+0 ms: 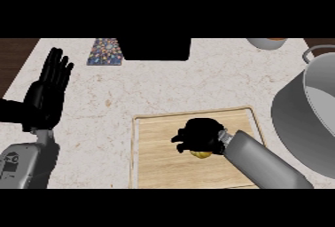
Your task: Pick the squash from the tray and place it in the pot
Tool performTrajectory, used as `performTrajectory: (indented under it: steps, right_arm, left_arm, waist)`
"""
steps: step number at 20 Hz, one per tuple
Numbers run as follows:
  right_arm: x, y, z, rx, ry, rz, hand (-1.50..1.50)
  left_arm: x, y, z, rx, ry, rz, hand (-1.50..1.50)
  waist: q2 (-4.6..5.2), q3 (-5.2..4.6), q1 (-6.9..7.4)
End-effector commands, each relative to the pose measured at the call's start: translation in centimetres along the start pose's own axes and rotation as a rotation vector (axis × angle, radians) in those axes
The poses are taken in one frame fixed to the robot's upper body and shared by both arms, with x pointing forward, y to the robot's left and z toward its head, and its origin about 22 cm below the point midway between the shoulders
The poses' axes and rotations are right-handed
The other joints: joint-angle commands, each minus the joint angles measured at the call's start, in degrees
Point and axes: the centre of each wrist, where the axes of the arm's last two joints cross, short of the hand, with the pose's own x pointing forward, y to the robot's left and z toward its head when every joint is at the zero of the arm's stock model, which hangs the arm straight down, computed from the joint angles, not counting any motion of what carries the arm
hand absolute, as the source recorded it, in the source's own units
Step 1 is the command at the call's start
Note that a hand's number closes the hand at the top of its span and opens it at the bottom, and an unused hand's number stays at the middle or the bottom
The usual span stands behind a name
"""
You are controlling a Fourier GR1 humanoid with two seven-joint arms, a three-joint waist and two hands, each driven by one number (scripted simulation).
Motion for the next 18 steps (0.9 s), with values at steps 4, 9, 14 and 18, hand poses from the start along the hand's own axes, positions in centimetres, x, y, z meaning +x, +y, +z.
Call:
performTrajectory:
  steps: [4, 9, 14, 18]
  right_arm:
    - [2.1, 1.7, -1.9, 0.005, -0.072, -0.001, 1.50]
    - [7.0, 2.1, -0.9, -0.259, 0.066, -0.055, 1.50]
    - [11.9, 5.3, -0.4, -0.522, 0.248, -0.317, 1.50]
    - [16.7, 3.9, 2.1, -0.695, 0.337, -0.390, 1.50]
  left_arm:
    - [-0.7, -0.2, 1.4, 0.008, -0.011, -0.001, 0.00]
    - [-1.8, 1.4, 1.4, 0.043, 0.011, -0.019, 0.00]
    - [-1.8, 3.1, 2.3, 0.112, 0.031, -0.034, 0.00]
    - [-1.4, 4.0, 2.0, 0.116, 0.030, -0.039, 0.00]
  waist:
    - [0.72, 0.16, 0.03]
    - [0.13, 0.15, -2.13]
    - [-1.05, 0.34, -6.68]
    - [-0.91, 0.13, -6.60]
